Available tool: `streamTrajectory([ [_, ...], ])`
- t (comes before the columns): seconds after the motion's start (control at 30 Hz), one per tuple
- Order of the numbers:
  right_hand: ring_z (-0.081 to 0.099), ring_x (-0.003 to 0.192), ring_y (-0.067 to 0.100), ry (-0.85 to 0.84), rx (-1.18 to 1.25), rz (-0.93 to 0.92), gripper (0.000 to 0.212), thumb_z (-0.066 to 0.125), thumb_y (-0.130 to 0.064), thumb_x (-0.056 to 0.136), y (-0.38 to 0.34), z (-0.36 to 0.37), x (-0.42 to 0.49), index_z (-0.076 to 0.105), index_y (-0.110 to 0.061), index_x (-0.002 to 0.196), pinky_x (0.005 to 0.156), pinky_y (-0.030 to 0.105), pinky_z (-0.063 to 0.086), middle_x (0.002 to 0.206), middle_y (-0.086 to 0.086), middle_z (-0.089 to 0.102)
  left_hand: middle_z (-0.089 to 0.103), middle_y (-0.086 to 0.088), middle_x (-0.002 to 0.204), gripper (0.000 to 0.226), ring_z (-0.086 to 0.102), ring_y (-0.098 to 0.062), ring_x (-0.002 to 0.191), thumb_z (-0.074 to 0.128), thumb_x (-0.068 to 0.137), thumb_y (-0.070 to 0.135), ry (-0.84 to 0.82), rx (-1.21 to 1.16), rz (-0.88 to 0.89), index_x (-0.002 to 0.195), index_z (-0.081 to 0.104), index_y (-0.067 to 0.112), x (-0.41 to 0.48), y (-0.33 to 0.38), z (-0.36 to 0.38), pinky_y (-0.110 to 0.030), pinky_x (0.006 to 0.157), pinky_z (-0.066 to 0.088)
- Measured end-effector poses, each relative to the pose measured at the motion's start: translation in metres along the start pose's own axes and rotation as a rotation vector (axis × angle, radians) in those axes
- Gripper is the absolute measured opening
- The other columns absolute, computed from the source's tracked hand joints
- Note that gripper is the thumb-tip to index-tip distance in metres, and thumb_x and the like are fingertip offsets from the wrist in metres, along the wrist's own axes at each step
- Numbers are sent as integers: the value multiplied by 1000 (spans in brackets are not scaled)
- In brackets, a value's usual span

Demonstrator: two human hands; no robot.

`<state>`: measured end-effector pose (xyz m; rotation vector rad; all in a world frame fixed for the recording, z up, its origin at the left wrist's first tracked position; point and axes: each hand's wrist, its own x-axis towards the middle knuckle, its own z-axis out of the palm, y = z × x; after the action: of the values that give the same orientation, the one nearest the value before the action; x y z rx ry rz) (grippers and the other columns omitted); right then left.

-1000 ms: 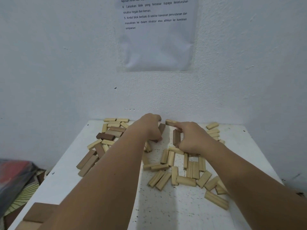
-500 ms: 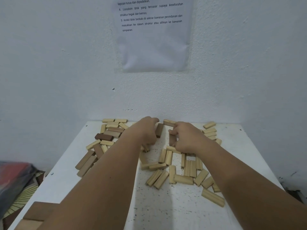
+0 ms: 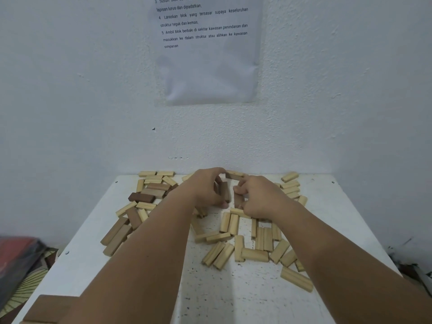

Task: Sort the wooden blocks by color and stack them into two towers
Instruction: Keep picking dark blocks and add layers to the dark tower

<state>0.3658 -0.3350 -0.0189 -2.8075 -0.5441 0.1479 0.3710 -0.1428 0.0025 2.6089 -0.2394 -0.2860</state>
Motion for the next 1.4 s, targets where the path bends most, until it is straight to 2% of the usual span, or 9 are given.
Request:
streamTrajectory([
  [0.13,59,119,21,14,118,30,35,74,-27,85,2,-1,-4,73,-16,119,99,43,53,125,-2,65,60,9,125,103,65,-12,101,96,69,28,40,-13,-17,156,40,27,-10,3,-4,-38,94,58],
  [0.27,48,134,16,126,341,107,67,89,-30,73,6,-9,-37,65,-26,135,108,36,44,141,-7,55,59,9,125,95,65,-2,91,90,76,21,73,-34,30,156,40,24,-32,23,-9,-28,83,56],
  [0.4,44,132,15,130,334,70,54,88,-30,74,2,-15,-99,72,-24,126,110,36,42,129,-15,60,58,5,135,101,66,-8,97,94,72,24,69,-81,56,156,38,26,-75,57,-6,-35,88,58],
  [0.53,47,122,12,114,277,69,38,82,-34,77,-7,-11,-177,75,-30,114,94,21,42,124,-18,58,57,11,117,94,62,6,83,91,73,17,83,-107,142,154,42,22,-143,91,17,-22,77,54],
  [0.67,44,126,11,62,323,103,53,81,-30,81,-31,5,-265,68,-25,132,108,26,37,131,-20,53,62,9,127,99,64,3,85,93,69,22,10,-72,162,153,41,26,-226,93,53,-27,82,57],
  [0.77,42,128,11,25,324,94,56,78,-29,85,-55,24,-317,62,-25,139,103,20,32,133,-20,50,62,6,129,101,64,-2,85,93,70,26,-39,-36,180,155,39,27,-287,79,82,-30,83,58],
  [0.93,47,127,17,44,339,98,61,73,-25,84,-88,48,-357,57,-30,142,104,25,35,142,-17,51,57,6,137,102,54,-11,106,88,73,41,-9,-17,173,157,30,35,-346,52,116,-26,89,46],
  [1.13,47,107,6,59,476,169,98,75,-32,83,-110,57,-370,15,-49,158,109,40,36,127,-34,51,53,3,146,101,53,-15,121,88,76,43,2,-47,190,157,29,35,-358,48,119,-31,100,48],
  [1.4,48,105,1,25,553,177,100,86,-29,77,-103,57,-371,25,-52,154,99,27,44,133,-29,49,33,9,163,98,29,-12,148,85,81,45,78,-94,228,160,28,34,-373,30,121,-30,118,26],
])
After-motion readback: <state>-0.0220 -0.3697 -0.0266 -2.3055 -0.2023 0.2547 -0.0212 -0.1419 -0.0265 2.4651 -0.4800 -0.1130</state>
